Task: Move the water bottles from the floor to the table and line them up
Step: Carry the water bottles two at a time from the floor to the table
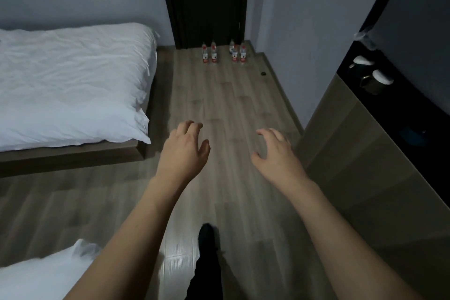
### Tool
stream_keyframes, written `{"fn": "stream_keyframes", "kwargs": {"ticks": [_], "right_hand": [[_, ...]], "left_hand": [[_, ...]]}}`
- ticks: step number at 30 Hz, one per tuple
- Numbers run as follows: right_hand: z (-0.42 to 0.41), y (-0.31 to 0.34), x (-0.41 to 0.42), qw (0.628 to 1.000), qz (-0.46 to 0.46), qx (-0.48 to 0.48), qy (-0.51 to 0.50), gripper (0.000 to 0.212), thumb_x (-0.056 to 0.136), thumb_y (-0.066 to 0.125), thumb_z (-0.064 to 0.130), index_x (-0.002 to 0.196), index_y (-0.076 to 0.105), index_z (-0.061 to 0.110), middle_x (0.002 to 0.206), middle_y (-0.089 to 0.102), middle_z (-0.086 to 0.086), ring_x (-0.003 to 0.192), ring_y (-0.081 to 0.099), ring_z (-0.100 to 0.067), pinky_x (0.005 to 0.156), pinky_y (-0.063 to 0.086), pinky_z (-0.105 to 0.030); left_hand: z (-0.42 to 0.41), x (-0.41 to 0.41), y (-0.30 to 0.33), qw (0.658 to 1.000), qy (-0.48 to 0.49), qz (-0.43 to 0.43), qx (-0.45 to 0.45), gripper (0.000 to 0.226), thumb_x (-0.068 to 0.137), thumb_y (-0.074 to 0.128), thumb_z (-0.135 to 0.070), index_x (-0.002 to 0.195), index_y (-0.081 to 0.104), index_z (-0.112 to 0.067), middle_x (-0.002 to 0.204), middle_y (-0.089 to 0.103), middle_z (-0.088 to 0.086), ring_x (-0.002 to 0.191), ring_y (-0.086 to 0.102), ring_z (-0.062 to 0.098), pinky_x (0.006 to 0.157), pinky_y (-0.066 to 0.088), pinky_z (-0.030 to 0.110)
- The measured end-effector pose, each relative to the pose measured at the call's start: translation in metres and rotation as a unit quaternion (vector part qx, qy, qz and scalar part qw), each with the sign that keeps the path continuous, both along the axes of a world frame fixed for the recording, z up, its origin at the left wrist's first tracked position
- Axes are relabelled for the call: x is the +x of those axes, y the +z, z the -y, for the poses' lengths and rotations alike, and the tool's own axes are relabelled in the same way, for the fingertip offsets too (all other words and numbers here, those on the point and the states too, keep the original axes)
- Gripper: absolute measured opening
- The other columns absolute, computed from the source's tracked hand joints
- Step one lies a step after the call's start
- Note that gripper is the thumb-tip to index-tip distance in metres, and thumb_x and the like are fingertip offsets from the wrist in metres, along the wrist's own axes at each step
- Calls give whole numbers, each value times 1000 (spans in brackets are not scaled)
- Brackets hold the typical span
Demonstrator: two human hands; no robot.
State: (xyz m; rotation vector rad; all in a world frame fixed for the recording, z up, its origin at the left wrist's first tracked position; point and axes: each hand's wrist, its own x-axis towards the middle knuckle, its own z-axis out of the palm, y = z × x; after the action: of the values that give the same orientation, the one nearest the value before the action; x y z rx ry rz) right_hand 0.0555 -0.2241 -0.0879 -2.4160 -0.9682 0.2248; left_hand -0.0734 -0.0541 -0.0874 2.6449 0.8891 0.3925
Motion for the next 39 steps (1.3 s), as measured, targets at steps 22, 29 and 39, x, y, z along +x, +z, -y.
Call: {"fn": "stream_keyframes", "kwargs": {"ticks": [22, 29, 39], "right_hand": [[-288, 7, 229, 999, -3, 7, -32, 54, 88, 59, 24, 139, 44, 16, 142, 43, -3, 129, 40, -23, 107, 30, -31], [-364, -9, 348, 999, -6, 16, -31, 53, 87, 60, 24, 137, 46, 14, 138, 46, -4, 126, 45, -23, 106, 36, -33], [-471, 5, 517, 1000, 0, 18, -15, 53, 85, 60, 24, 136, 48, 16, 137, 48, -4, 124, 46, -23, 103, 34, -30]], "left_hand": [[-307, 240, 1, 999, -49, 3, 8, 44, 94, 57, -29, 134, 54, -10, 135, 53, 10, 114, 55, 31, 94, 47, 41], [-386, 357, -11, 999, -46, -8, 20, 45, 96, 56, -31, 137, 52, -11, 139, 52, 10, 120, 54, 29, 98, 45, 39], [-484, 527, 13, 998, -49, 5, 26, 45, 95, 56, -30, 135, 53, -12, 137, 53, 9, 120, 54, 29, 99, 46, 41]]}}
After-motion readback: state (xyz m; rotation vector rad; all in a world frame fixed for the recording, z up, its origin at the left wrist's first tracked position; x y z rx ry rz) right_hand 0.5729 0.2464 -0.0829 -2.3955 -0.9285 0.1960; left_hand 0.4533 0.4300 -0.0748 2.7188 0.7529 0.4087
